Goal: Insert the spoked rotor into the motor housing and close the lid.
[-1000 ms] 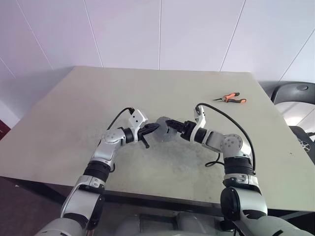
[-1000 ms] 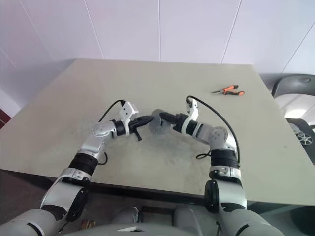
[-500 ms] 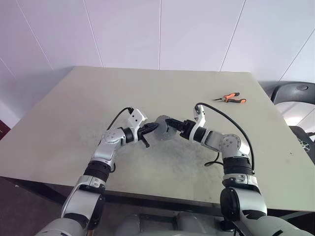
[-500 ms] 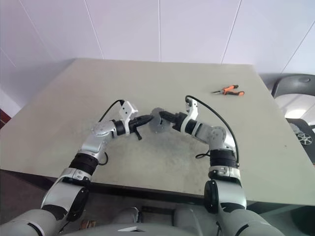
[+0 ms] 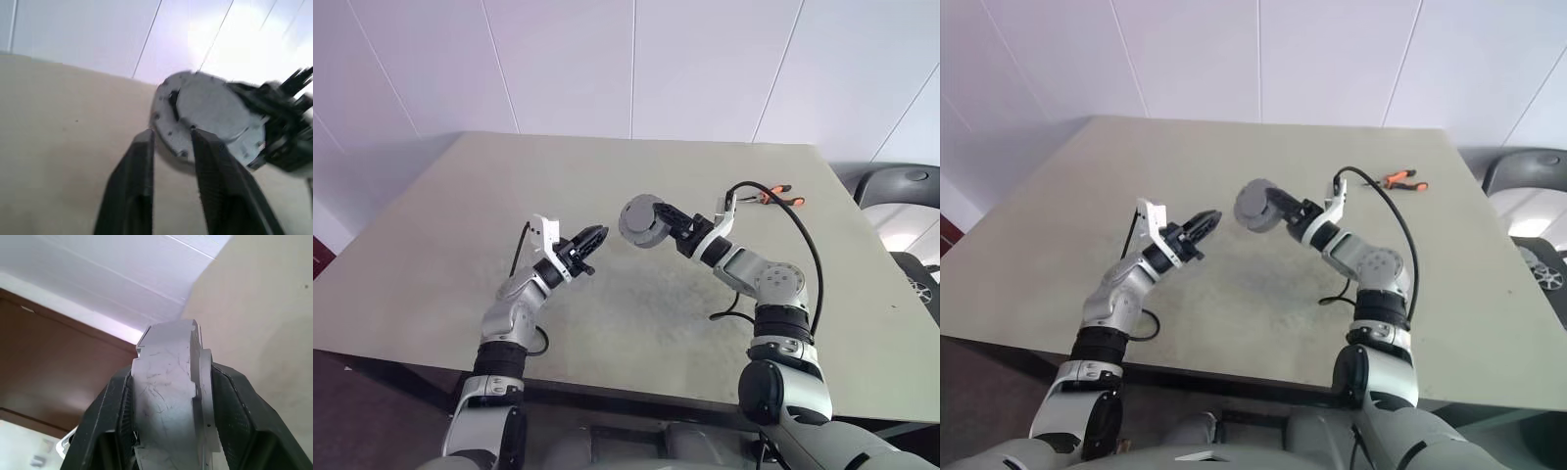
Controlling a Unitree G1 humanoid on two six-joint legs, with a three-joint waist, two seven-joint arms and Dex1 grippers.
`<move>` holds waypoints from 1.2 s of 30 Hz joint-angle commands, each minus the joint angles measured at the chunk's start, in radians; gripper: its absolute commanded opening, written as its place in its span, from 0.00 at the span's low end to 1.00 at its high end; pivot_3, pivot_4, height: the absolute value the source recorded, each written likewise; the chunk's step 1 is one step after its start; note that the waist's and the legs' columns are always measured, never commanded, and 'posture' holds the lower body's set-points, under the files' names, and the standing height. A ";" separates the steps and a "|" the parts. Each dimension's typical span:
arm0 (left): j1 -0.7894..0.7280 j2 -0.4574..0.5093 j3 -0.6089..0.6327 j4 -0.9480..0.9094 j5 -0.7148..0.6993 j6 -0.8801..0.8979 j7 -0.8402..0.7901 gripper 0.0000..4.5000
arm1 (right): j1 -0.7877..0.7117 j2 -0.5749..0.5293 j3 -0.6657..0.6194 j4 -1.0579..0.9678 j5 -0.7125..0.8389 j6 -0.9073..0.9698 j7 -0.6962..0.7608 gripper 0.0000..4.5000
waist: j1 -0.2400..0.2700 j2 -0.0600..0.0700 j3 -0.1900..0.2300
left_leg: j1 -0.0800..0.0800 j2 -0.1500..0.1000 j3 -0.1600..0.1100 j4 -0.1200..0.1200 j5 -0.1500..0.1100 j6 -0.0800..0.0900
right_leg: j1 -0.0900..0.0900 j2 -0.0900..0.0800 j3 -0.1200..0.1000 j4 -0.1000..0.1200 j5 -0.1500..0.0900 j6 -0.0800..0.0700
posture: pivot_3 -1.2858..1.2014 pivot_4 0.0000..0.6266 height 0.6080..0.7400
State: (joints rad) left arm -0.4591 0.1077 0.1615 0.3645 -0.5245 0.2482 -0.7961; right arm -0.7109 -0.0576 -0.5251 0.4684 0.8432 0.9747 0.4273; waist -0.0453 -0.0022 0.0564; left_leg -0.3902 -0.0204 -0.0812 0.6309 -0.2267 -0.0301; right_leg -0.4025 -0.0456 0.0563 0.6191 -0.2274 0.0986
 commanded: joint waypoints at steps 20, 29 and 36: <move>-0.037 -0.082 0.106 -0.050 -0.289 0.278 0.013 0.99 | 0.008 0.044 0.021 -0.161 0.248 0.142 0.009 0.43 | 0.000 0.000 0.000 | 0.000 0.000 0.000 0.000 0.000 0.000 | 0.000 0.000 0.000 -0.001 -0.001 -0.001 | 0.52 0.00 1.00; -0.027 -0.097 0.074 -0.093 -0.344 0.389 -0.035 0.99 | 0.023 0.039 0.037 -0.172 0.264 0.146 0.000 0.43 | 0.000 0.000 0.000 | 0.000 0.000 0.000 0.000 0.000 0.000 | 0.000 0.000 0.000 -0.002 -0.002 -0.003 | 0.52 0.00 1.00; -0.036 -0.108 0.111 -0.082 -0.372 0.397 -0.022 0.86 | 0.027 0.033 0.046 -0.167 0.264 0.141 0.000 0.43 | -0.001 0.000 0.000 | 0.000 0.000 0.000 0.000 0.000 0.000 | 0.000 0.000 0.000 -0.002 -0.002 -0.003 | 0.52 0.00 1.00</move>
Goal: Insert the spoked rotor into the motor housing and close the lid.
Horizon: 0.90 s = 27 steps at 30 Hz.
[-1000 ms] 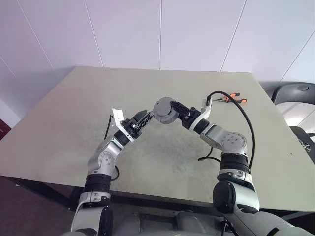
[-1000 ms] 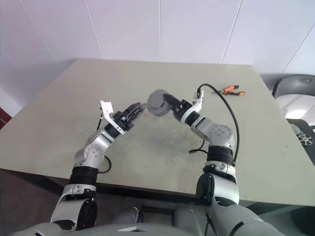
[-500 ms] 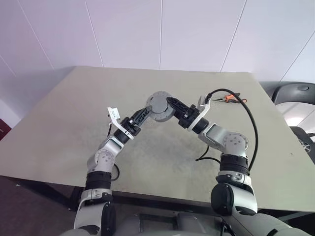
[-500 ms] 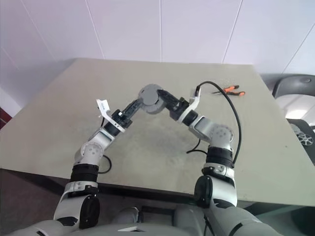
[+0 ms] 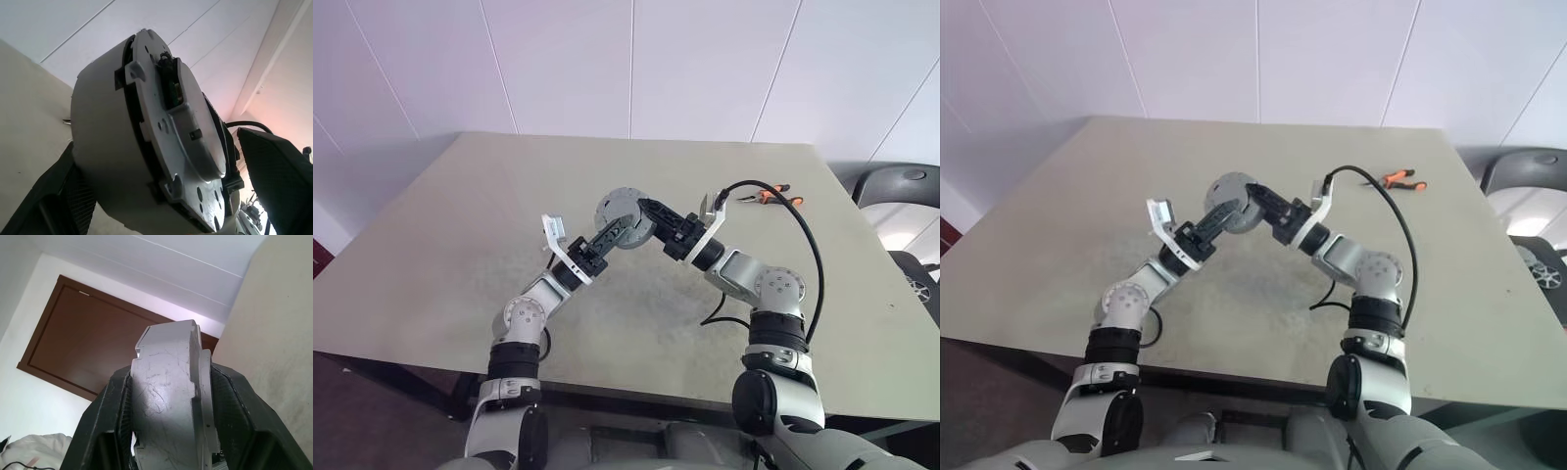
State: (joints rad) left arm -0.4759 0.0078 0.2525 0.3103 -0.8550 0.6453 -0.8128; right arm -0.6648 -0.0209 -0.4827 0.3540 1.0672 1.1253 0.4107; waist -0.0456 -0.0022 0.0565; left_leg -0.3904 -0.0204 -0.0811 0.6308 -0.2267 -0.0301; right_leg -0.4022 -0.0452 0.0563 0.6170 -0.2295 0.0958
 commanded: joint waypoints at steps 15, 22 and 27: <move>-0.009 -0.019 0.013 -0.051 -0.085 0.039 -0.010 0.59 | -0.022 -0.014 0.023 -0.030 0.024 -0.033 0.018 0.43 | 0.000 0.000 0.000 | 0.000 0.000 0.000 0.000 0.000 0.000 | 0.000 0.000 0.000 -0.001 -0.001 0.001 | 0.52 0.00 1.00; -0.008 -0.025 0.011 -0.049 -0.093 0.048 -0.012 0.59 | -0.020 -0.017 0.037 -0.030 0.013 -0.043 0.021 0.43 | 0.000 0.000 0.000 | 0.000 0.000 0.000 0.000 0.000 0.000 | 0.000 0.000 0.000 -0.001 -0.001 0.001 | 0.52 0.00 1.00; -0.008 -0.024 0.009 -0.045 -0.098 0.051 -0.017 0.59 | -0.016 -0.020 0.051 -0.042 0.003 -0.060 0.031 0.64 | 0.002 0.000 0.000 | 0.000 0.000 0.000 0.000 0.000 0.000 | 0.000 0.000 0.000 -0.002 -0.001 0.001 | 0.52 0.00 1.00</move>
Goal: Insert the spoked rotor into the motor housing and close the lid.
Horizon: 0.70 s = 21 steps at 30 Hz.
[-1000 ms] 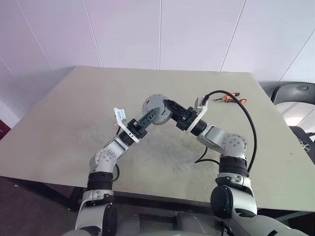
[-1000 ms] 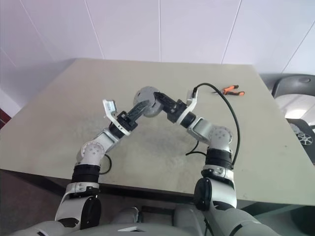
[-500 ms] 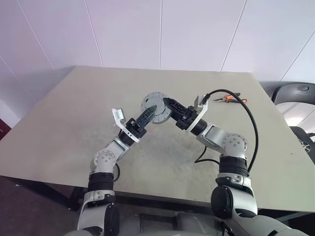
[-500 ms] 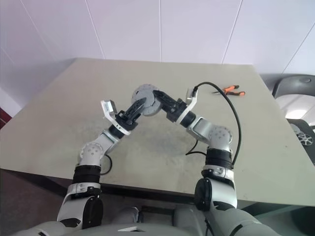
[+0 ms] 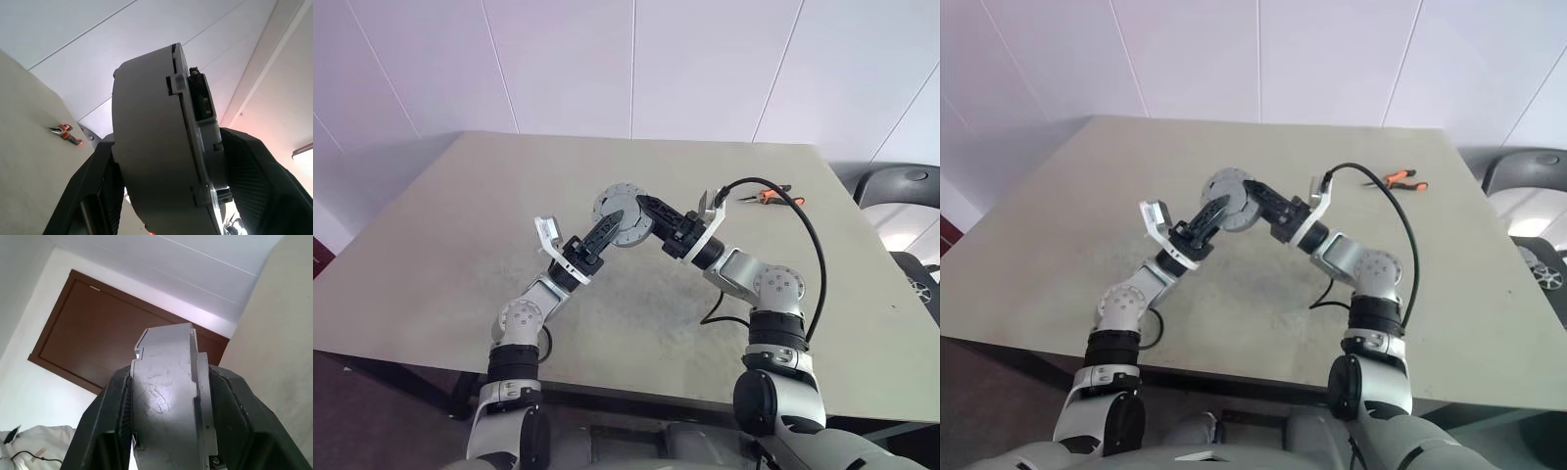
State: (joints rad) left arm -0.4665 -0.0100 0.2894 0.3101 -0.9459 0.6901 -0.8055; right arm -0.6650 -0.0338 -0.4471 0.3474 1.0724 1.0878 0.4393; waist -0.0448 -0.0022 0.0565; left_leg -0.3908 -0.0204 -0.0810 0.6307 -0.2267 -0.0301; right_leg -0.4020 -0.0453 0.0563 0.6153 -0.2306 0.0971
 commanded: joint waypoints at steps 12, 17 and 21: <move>-0.019 -0.014 -0.019 -0.030 -0.014 0.004 -0.018 0.46 | -0.012 -0.012 0.034 -0.028 0.000 -0.029 -0.001 0.94 | -0.001 0.000 0.000 | 0.000 0.000 0.000 0.000 0.000 0.000 | 0.000 0.000 0.000 -0.001 0.000 0.000 | 0.52 0.00 1.00; -0.023 -0.013 -0.018 -0.024 -0.004 -0.007 -0.012 0.46 | -0.012 -0.012 0.039 -0.018 -0.007 -0.044 -0.001 0.94 | 0.000 0.000 0.000 | 0.000 0.000 0.000 0.000 0.000 0.000 | 0.000 0.000 0.000 -0.001 0.000 0.000 | 0.52 0.00 1.00; -0.035 -0.024 0.006 0.001 0.010 -0.053 0.039 0.46 | -0.025 -0.010 0.020 0.010 -0.033 -0.111 -0.026 0.94 | 0.000 0.000 0.000 | 0.000 0.000 0.000 0.000 0.000 0.000 | 0.000 0.000 0.000 -0.001 0.000 0.000 | 0.52 0.00 1.00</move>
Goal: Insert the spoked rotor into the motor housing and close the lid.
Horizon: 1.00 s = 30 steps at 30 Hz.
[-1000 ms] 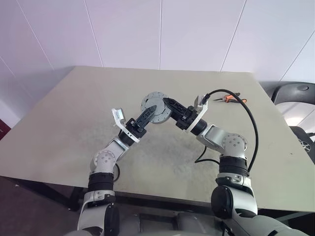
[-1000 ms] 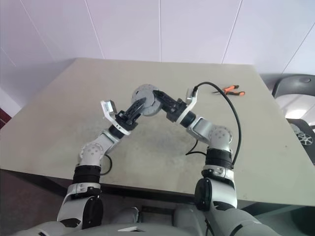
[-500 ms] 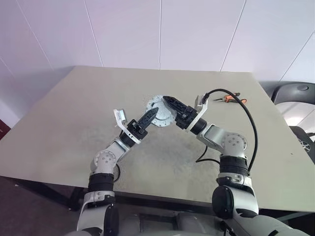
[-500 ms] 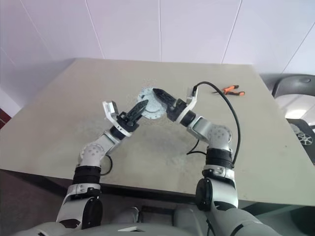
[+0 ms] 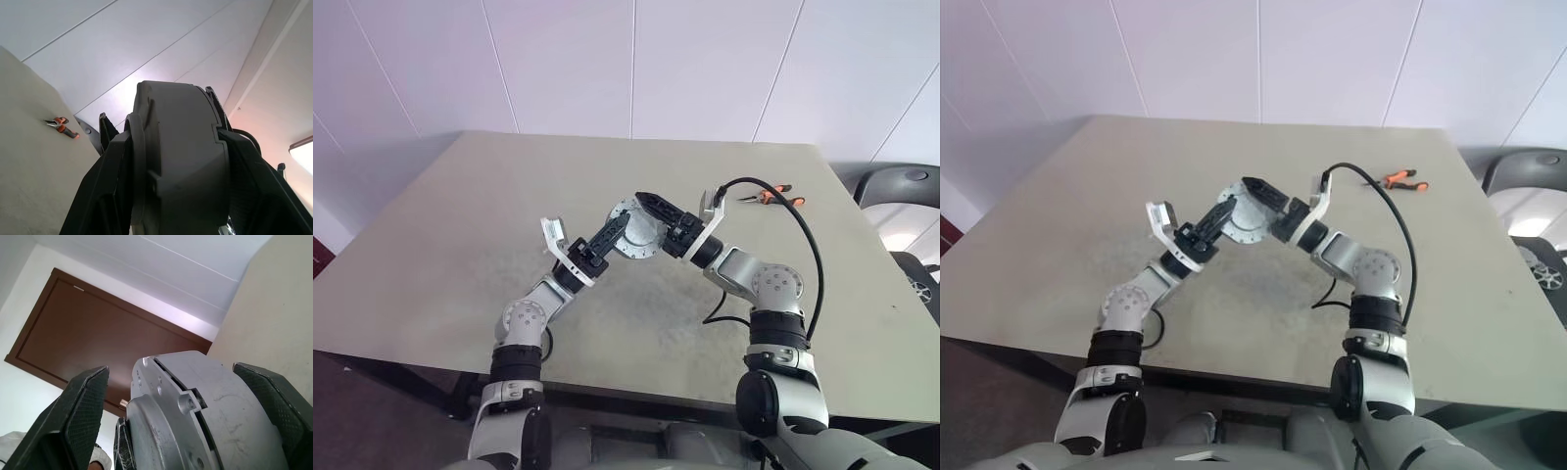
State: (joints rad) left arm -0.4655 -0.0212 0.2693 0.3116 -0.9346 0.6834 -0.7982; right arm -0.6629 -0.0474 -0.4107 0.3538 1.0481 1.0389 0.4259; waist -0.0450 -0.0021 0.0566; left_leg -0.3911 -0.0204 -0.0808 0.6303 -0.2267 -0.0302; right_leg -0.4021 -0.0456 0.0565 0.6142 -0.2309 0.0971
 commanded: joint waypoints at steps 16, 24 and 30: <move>-0.163 0.069 0.284 0.308 0.144 -0.592 0.312 0.46 | -0.058 -0.015 -0.038 0.056 -0.063 -0.222 -0.012 0.94 | 0.001 0.000 0.000 | 0.000 0.000 0.000 -0.001 0.000 0.000 | 0.000 0.000 0.000 0.000 0.001 0.000 | 0.52 0.00 1.00; -0.185 0.127 0.286 0.437 0.221 -0.669 0.329 0.46 | -0.051 -0.015 -0.020 0.043 -0.069 -0.227 0.001 0.94 | 0.006 0.000 0.000 | -0.001 0.000 0.000 -0.001 0.000 0.000 | 0.000 0.000 0.000 -0.001 0.003 0.001 | 0.52 0.00 1.00; -0.184 0.119 0.287 0.392 0.168 -0.591 0.218 0.46 | -0.044 -0.021 -0.006 0.029 -0.076 -0.221 0.014 0.94 | 0.001 -0.001 0.000 | -0.001 0.000 0.000 -0.001 0.000 0.000 | 0.000 0.000 0.000 -0.001 0.003 0.001 | 0.52 0.00 1.00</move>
State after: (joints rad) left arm -0.6010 0.0930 0.5660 0.7785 -0.7338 0.0824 -0.5279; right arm -0.6882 -0.0610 -0.4224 0.4252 0.9645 0.8232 0.4224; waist -0.0444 -0.0027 0.0569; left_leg -0.3920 -0.0206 -0.0808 0.6289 -0.2267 -0.0302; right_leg -0.4026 -0.0456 0.0563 0.6134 -0.2277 0.0983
